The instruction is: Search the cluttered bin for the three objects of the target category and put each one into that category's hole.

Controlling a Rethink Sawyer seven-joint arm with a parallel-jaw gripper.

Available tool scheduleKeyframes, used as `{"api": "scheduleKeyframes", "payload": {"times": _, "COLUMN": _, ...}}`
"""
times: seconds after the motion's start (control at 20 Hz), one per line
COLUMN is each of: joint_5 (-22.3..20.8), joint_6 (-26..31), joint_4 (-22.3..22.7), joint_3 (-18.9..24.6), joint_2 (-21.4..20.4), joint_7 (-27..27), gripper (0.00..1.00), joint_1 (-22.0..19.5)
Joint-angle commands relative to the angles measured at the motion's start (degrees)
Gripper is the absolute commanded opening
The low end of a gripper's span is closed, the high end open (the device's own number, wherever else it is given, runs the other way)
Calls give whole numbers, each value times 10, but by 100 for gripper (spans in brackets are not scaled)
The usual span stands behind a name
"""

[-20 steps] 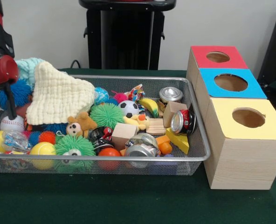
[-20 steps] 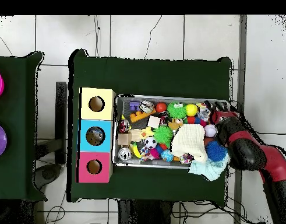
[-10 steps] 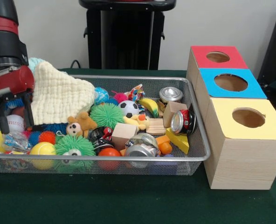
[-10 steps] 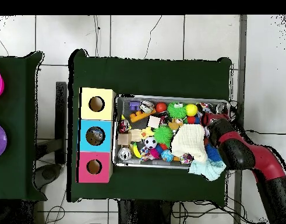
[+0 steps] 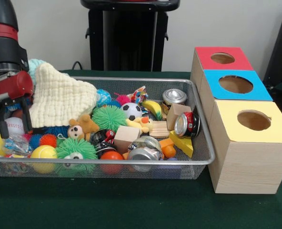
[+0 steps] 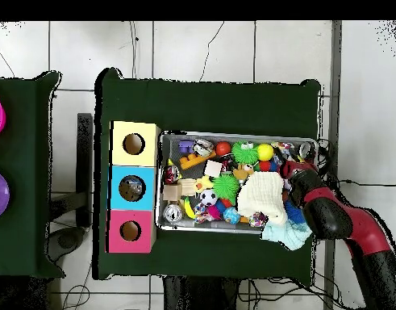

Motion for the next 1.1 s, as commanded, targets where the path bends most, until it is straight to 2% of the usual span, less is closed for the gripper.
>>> {"api": "scheduleKeyframes", "payload": {"times": 0.05, "joint_5": -15, "joint_6": 58, "joint_4": -58, "joint_3": -2, "joint_2": 45, "joint_7": -122, "gripper": 100, "joint_1": -20}}
{"api": "scheduleKeyframes", "payload": {"times": 0.6, "joint_5": -32, "joint_6": 43, "joint_4": -41, "joint_3": -4, "joint_2": 48, "joint_7": -116, "gripper": 100, "joint_1": -35}}
{"api": "scheduleKeyframes", "payload": {"times": 1.1, "joint_5": -11, "joint_6": 62, "joint_4": -28, "joint_3": 6, "joint_2": 32, "joint_7": -110, "gripper": 100, "joint_1": -39}}
